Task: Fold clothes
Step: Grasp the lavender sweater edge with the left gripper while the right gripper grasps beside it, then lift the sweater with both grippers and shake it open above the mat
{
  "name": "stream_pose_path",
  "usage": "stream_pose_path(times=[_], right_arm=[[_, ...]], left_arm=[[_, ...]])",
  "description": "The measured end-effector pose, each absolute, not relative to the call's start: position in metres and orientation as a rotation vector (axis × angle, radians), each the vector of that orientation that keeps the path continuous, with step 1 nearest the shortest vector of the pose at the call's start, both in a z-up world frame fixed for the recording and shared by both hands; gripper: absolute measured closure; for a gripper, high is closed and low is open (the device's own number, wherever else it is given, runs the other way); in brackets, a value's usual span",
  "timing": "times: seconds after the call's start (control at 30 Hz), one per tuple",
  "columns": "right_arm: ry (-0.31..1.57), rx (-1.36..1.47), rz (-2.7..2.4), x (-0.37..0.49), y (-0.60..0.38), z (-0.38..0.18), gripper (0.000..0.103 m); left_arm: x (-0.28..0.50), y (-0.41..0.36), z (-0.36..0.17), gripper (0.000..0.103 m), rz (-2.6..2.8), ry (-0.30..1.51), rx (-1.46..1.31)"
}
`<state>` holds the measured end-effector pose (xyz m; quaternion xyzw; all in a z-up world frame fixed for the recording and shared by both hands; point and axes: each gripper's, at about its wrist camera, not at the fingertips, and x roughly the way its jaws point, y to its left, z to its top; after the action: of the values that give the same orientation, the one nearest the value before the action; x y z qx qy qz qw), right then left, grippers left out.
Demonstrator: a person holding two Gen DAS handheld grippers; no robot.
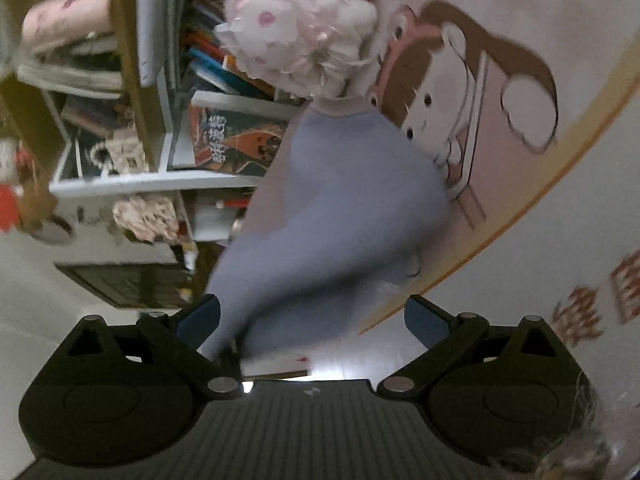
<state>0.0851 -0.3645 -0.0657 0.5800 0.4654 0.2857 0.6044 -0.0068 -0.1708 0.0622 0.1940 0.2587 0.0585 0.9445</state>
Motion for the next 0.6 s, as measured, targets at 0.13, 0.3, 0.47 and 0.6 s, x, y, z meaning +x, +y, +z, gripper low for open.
stream_pose_path(times=[0.13, 0.3, 0.47, 0.6], right_arm=[[1.150, 1.404, 0.631, 0.087, -0.356, -0.080, 0.010], [1.192, 1.341, 0.592, 0.081, -0.356, -0.087, 0.073], [1.081, 1.266, 0.601, 0.075, -0.372, -0.074, 0.090], [0.888, 1.192, 0.632, 0.078, -0.393, -0.037, 0.091]], left_arm=[[-0.040, -0.178, 0.065, 0.098, 0.105, 0.548, 0.329], [-0.058, -0.179, 0.063, 0.098, 0.124, 0.567, 0.306], [-0.063, -0.186, 0.060, 0.098, 0.084, 0.577, 0.325], [-0.064, -0.201, 0.071, 0.098, -0.009, 0.521, 0.314]])
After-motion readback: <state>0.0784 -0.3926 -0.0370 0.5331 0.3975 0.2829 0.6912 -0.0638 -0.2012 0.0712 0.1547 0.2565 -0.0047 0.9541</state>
